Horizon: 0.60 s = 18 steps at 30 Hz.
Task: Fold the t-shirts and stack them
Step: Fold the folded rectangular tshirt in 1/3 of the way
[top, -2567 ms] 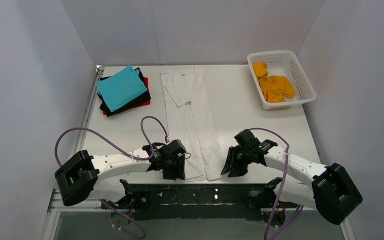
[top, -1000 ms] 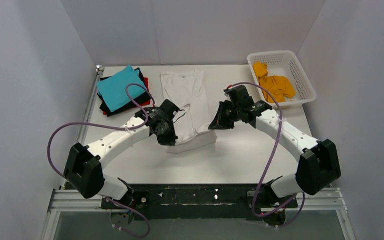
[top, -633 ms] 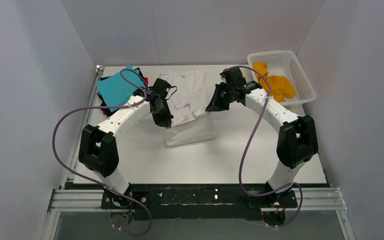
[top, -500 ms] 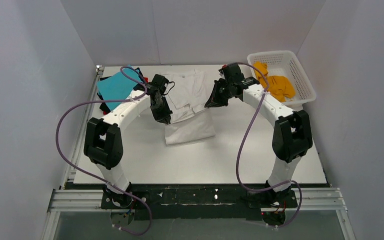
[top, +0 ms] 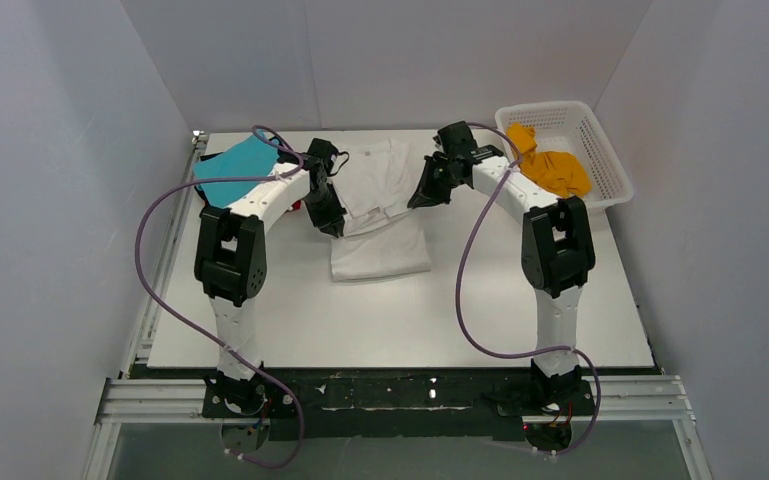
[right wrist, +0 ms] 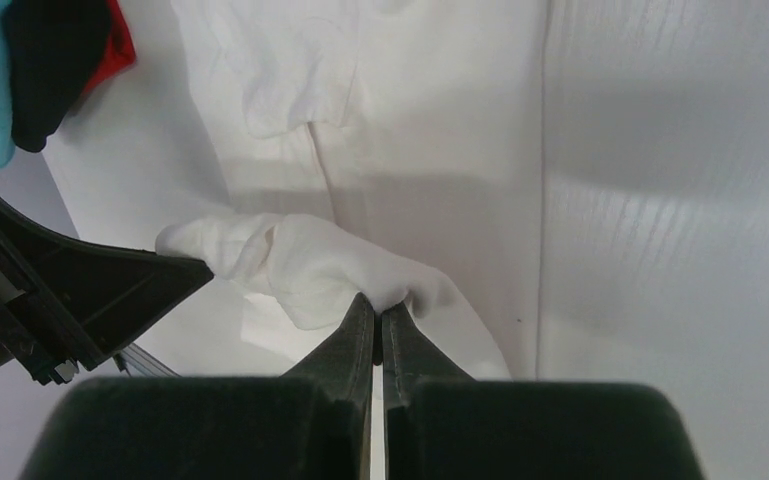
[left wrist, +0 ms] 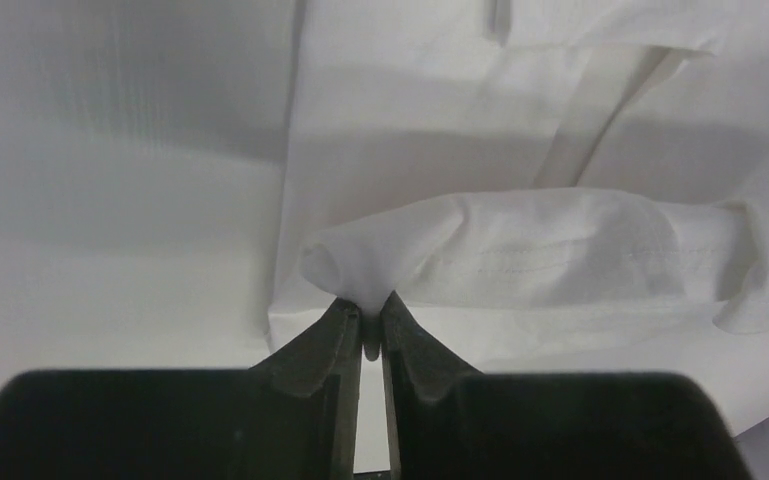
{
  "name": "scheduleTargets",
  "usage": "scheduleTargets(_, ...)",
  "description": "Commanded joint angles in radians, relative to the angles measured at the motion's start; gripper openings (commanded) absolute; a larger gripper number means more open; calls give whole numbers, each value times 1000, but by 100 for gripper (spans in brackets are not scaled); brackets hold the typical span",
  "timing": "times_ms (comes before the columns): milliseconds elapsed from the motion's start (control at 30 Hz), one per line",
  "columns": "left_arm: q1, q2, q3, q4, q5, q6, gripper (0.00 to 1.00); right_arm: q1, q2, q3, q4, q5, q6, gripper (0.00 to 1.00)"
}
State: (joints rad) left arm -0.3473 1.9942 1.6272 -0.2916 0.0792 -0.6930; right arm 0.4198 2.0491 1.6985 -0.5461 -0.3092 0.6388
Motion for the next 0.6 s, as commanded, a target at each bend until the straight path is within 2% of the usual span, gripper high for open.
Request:
scheduleTargets(0, 20, 41, 50, -110, 13, 23, 15, -14, 47, 81, 29, -23, -4, 1)
scheduleTargets(67, 23, 70, 79, -122, 22, 30, 21, -19, 73, 103, 29, -44, 5, 1)
scheduleTargets(133, 30, 88, 120, -140, 36, 30, 31, -29, 93, 132, 21, -78, 12, 20)
scheduleTargets(200, 34, 81, 151, -142, 45, 35, 52, -37, 99, 161, 21, -91, 15, 40)
scheduleTargets(233, 36, 69, 160, -144, 41, 41, 64, -38, 98, 175, 15, -90, 10, 52)
scheduleTargets(267, 37, 50, 165, -148, 36, 47, 72, -39, 94, 190, 7, -90, -2, 65)
scheduleTargets(300, 39, 29, 161, -148, 35, 52, 81, -39, 87, 200, -5, -89, -13, 73)
scheduleTargets(333, 39, -2, 148, -143, 34, 58, 96, -39, 76, 200, -11, -88, -28, 76)
scheduleTargets(467, 39, -138, 22, -125, 35, 55, 98, -38, -16, 105, -1, -90, -68, 82)
scheduleTargets(567, 37, -263, -154, -101, 46, 24, 98, -36, -136, -71, 70, -106, -79, 83)
